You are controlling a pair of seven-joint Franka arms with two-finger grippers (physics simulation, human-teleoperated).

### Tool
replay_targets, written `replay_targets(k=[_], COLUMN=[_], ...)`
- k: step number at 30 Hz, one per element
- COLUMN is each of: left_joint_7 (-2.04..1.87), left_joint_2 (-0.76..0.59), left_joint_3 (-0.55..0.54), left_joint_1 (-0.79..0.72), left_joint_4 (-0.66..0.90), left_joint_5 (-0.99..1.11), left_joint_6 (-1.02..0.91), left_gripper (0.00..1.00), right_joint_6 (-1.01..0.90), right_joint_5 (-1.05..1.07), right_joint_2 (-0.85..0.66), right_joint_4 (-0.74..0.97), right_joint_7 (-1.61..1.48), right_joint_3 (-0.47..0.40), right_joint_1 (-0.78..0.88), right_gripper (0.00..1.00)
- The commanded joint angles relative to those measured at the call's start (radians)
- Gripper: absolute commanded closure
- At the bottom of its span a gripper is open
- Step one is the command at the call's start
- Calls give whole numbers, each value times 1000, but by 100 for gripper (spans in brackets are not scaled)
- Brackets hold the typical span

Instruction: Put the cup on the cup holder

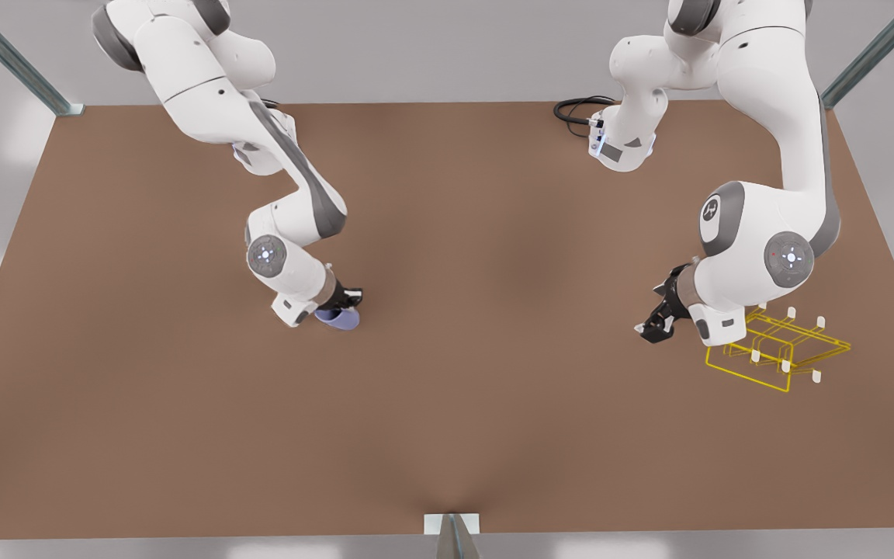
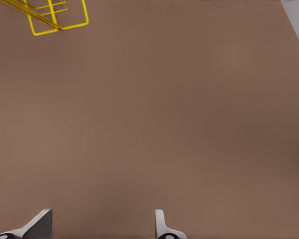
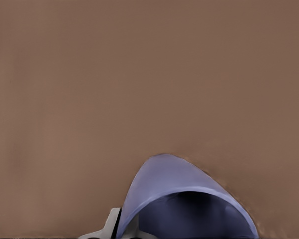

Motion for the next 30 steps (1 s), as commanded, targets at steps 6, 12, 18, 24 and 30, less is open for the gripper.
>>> replay_targets(k=[6, 12, 18, 24, 30], left_joint_7=[-117, -112, -483, -993, -1099], left_joint_2=[-3, 11, 118, 247, 301], left_joint_3=[0, 0, 2, 4, 0], left_joint_1=[0, 0, -63, -182, -195], left_joint_4=[0, 0, 140, 289, 297], left_joint_5=[4, 29, 30, 135, 130], left_joint_6=[-1, 22, 22, 30, 117], left_gripper=[0, 0, 0, 0, 0], right_joint_6=[166, 160, 107, 117, 142], right_joint_5=[374, 652, 657, 658, 634], right_joint_2=[436, 675, 922, 979, 932], right_joint_4=[382, 743, 1070, 1114, 1094], right_joint_7=[-201, -332, -292, -235, -89], right_joint_3=[217, 268, 277, 269, 175], right_joint_1=[3, 89, 244, 319, 322], right_gripper=[79, 79, 79, 79, 0])
